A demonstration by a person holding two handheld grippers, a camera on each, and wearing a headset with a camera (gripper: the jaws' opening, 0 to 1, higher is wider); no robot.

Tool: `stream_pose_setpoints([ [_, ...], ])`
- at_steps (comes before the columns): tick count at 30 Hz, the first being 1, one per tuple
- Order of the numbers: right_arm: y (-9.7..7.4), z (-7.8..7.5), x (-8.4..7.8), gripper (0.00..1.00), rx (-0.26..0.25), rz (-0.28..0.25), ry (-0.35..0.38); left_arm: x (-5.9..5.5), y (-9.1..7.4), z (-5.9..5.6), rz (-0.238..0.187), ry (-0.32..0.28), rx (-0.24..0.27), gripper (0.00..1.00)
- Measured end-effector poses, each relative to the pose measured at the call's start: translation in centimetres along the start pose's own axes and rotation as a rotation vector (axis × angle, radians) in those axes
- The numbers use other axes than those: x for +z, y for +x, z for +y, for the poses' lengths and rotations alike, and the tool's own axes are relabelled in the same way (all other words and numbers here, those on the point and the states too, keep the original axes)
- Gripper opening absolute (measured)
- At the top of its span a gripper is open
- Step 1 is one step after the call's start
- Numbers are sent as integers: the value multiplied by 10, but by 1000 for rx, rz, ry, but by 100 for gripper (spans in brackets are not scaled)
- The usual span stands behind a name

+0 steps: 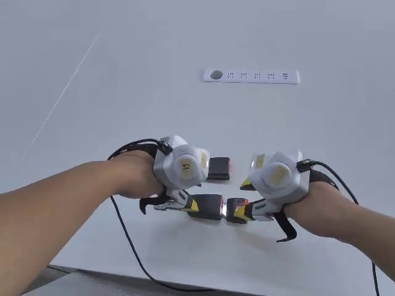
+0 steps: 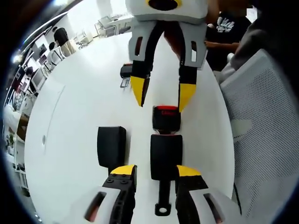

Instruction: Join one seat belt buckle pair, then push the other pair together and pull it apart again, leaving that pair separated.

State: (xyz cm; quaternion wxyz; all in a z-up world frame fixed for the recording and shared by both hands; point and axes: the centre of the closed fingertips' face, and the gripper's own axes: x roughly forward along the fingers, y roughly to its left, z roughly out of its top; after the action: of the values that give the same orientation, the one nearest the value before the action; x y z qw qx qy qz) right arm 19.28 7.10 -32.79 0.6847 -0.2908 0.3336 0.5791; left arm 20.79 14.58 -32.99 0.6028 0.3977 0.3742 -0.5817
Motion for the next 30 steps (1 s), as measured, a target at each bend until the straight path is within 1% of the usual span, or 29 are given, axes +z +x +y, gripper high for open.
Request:
stream_pose_setpoints([
  [2, -5, -5, -2, 35, -11, 0, -2, 2, -3, 10, -20, -18, 28, 33],
  [4, -9, -12, -6, 35, -24, 4, -4, 2, -5, 19, -25, -35, 53, 33],
  [6, -13, -19, -12, 35, -33, 14, -9, 2, -6, 26, -22, -41, 64, 33],
  [7, -14, -22, -15, 35, -39, 21, -7, 5, -7, 31, -34, -32, 84, 31],
  [8, -16, -27, -21, 35, -45, 34, -14, 8, -8, 37, -49, -50, 102, 32],
  [10, -20, -34, -28, 35, -51, 43, -12, 12, -9, 45, -63, -70, 110, 32],
  [12, -23, -40, -33, 35, -58, 51, -15, 15, -8, 51, -63, -68, 116, 33],
  [17, -33, -63, -57, 35, -74, 95, -28, 16, 1, 61, -54, -67, 112, 34],
  [20, -39, -75, -69, 35, -87, 110, -19, 18, 6, 67, -54, -46, 111, 34],
  [23, -46, -81, -81, 35, -96, 128, -8, 15, 11, 74, -57, -68, 105, 35],
  [26, -51, -85, -91, 35, -96, 142, -2, 11, 17, 72, -46, -51, 83, 35],
  [29, -54, -90, -100, 35, -97, 156, 13, 5, 25, 71, -19, -11, 69, 35],
  [30, -54, -92, -102, 35, -94, 156, 22, 4, 26, 71, -14, -9, 67, 35],
])
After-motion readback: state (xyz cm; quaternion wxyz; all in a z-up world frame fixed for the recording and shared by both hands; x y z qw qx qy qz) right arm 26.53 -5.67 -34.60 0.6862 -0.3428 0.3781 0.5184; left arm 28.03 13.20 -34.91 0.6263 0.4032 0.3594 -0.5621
